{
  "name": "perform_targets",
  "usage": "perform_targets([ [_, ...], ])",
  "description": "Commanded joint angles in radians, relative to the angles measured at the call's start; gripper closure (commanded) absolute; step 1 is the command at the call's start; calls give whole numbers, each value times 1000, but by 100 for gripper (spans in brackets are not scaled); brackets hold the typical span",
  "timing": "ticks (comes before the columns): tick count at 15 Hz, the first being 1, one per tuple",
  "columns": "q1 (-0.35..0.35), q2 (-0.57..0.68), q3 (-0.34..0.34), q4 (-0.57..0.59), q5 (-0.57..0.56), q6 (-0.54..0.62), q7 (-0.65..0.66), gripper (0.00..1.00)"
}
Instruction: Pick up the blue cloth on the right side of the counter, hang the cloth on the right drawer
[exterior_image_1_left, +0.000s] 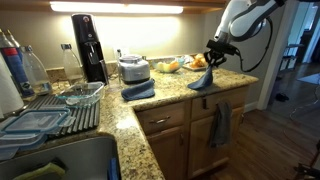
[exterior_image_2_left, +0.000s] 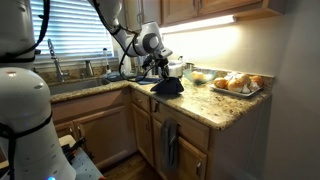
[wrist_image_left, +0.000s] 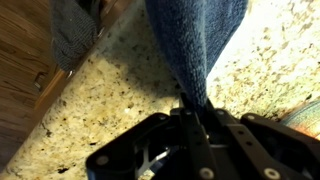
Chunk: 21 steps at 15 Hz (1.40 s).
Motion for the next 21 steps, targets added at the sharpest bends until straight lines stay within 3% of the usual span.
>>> perform_targets([
  [1, -14, -40, 19, -34, -5, 10, -37, 94],
  [6, -26, -180, 88, -160, 87, 12, -310, 94],
  [12, 0, -277, 170, -241, 397, -99, -754, 94],
  [16, -9, -250, 183, -251, 404, -180, -870, 94],
  [21, -13, -209, 188, -245, 385, -173, -862, 89],
])
